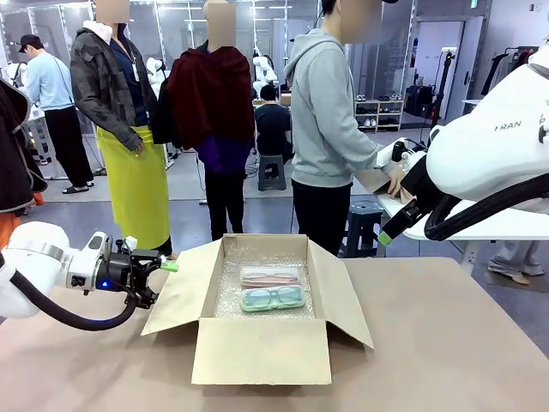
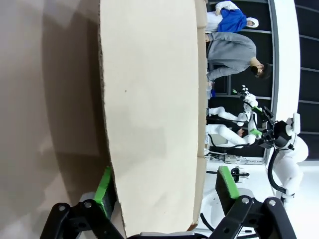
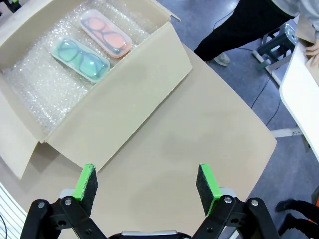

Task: Pack the glasses set securely to prepare it for shipping.
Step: Position the Package Box on the left side of the table.

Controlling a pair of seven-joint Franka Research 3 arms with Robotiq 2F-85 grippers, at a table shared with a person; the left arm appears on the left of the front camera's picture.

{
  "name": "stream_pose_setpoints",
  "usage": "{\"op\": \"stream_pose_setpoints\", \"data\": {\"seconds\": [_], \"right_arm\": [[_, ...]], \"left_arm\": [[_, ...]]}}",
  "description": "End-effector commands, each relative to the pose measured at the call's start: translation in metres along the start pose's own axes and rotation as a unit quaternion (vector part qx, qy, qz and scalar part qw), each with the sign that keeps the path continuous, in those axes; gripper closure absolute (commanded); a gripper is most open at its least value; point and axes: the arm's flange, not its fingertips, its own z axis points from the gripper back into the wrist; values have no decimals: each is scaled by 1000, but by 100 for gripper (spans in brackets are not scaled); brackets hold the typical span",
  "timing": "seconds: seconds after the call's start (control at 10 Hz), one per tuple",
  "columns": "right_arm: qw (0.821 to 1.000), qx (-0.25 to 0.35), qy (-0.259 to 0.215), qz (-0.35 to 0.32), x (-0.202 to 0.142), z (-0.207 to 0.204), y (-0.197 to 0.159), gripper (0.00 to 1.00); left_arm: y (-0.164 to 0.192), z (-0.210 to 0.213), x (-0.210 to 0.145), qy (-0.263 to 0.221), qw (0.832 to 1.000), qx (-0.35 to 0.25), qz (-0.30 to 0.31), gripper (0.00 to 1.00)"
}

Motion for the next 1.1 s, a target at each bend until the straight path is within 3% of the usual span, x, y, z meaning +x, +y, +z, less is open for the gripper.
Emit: {"op": "stream_pose_setpoints", "data": {"seconds": [0.0,0.1,0.2,0.3,0.4,0.5,0.6,0.7,0.8,0.9,1.0], "right_arm": [[1000,0,6,-9,3,1,2,0],[1000,0,6,-9,3,1,2,0],[1000,0,6,-9,3,1,2,0],[1000,0,6,-9,3,1,2,0],[1000,0,6,-9,3,1,2,0],[1000,0,6,-9,3,1,2,0],[1000,0,6,-9,3,1,2,0],[1000,0,6,-9,3,1,2,0],[1000,0,6,-9,3,1,2,0],[1000,0,6,-9,3,1,2,0],[1000,0,6,-9,3,1,2,0]], "left_arm": [[2,3,5,-10,999,-45,2,0],[1,10,4,-10,998,-68,-1,19],[0,21,2,-12,996,-92,-6,19],[-2,31,0,-20,995,-101,-15,38],[-4,36,-1,-22,994,-106,-22,25],[-7,37,-2,-23,992,-117,-29,57],[-8,36,-2,-20,992,-120,-30,44],[-8,32,-3,-16,992,-121,-31,77],[-9,29,-3,-13,992,-119,-30,63],[-10,25,-4,-11,993,-113,-30,96],[-13,22,-5,-10,994,-104,-34,83]]}}
